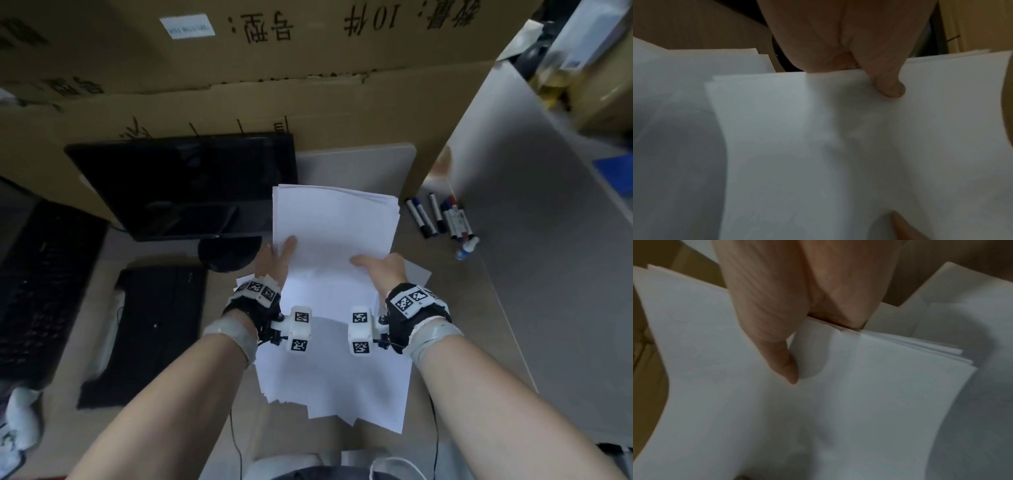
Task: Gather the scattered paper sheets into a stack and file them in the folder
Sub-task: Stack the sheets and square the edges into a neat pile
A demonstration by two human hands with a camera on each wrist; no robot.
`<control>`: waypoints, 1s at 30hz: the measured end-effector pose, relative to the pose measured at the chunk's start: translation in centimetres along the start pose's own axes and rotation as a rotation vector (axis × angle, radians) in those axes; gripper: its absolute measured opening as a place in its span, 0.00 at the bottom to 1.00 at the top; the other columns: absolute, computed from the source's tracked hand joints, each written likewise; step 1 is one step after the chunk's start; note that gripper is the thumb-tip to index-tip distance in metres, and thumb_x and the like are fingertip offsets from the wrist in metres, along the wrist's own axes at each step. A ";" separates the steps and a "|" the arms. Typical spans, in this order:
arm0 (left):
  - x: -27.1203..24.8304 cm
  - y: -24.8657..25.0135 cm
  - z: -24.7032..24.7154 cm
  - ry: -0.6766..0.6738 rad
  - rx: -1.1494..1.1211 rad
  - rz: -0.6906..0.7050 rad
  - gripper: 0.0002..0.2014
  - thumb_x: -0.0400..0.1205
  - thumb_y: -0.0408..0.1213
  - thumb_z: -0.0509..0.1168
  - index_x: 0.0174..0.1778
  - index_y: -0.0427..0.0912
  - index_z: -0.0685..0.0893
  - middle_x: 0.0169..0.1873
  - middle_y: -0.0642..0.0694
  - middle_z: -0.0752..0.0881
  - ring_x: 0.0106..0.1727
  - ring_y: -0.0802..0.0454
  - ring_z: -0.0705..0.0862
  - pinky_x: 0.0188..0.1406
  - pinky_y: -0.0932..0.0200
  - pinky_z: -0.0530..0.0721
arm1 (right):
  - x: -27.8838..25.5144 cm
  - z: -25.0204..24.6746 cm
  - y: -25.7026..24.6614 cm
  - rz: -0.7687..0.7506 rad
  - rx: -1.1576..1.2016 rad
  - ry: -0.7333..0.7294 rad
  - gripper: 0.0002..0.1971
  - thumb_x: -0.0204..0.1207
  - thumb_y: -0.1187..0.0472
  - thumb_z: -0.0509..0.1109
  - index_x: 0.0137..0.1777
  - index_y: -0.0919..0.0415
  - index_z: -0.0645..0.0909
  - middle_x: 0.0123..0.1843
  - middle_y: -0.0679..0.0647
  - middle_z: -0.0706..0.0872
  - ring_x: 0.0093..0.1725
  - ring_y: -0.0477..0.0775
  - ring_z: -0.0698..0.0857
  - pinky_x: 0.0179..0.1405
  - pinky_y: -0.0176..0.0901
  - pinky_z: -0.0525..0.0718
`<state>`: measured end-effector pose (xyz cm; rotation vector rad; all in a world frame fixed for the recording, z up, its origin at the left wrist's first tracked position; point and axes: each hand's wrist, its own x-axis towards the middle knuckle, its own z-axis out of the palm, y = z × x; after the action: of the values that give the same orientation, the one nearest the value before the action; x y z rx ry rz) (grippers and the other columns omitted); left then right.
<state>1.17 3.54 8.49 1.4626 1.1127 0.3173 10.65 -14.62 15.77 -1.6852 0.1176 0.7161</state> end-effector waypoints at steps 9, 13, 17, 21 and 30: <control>-3.3 1.1 -1.1 0.132 0.103 -0.053 0.13 0.74 0.19 0.63 0.55 0.25 0.82 0.48 0.32 0.87 0.56 0.33 0.84 0.44 0.56 0.79 | -0.3 -0.1 2.9 -0.031 -0.019 0.073 0.14 0.66 0.77 0.69 0.33 0.58 0.74 0.35 0.50 0.81 0.44 0.57 0.79 0.44 0.43 0.74; -5.2 3.3 -1.1 0.202 -0.063 0.064 0.11 0.71 0.18 0.60 0.43 0.36 0.81 0.30 0.47 0.80 0.35 0.47 0.80 0.32 0.63 0.74 | -1.2 -0.2 2.5 -0.081 0.040 0.072 0.16 0.70 0.76 0.68 0.35 0.57 0.67 0.37 0.49 0.76 0.42 0.53 0.75 0.48 0.43 0.72; -6.7 2.3 -1.7 0.304 -0.196 0.104 0.17 0.73 0.19 0.58 0.54 0.36 0.83 0.39 0.46 0.84 0.39 0.49 0.81 0.40 0.61 0.77 | -1.7 0.6 3.0 -0.200 -0.003 0.080 0.11 0.66 0.74 0.71 0.40 0.57 0.80 0.39 0.49 0.86 0.42 0.53 0.84 0.46 0.39 0.79; -6.1 -1.3 -1.9 0.173 0.121 -0.009 0.20 0.78 0.19 0.57 0.65 0.36 0.74 0.35 0.52 0.73 0.42 0.47 0.77 0.39 0.59 0.77 | -1.0 0.3 5.1 -0.144 -0.050 0.058 0.16 0.65 0.74 0.69 0.52 0.60 0.82 0.42 0.49 0.87 0.42 0.51 0.85 0.44 0.35 0.82; -3.0 -2.1 -0.9 -0.129 0.330 -0.056 0.13 0.68 0.14 0.57 0.37 0.36 0.69 0.28 0.48 0.66 0.29 0.50 0.65 0.16 0.71 0.67 | 0.7 -0.4 6.7 -0.061 -0.107 0.019 0.13 0.67 0.81 0.68 0.45 0.65 0.83 0.42 0.56 0.86 0.40 0.53 0.83 0.39 0.36 0.80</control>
<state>-1.95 1.47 8.06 1.7108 1.1357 -0.0029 8.37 -16.45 9.70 -1.7908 0.0415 0.6703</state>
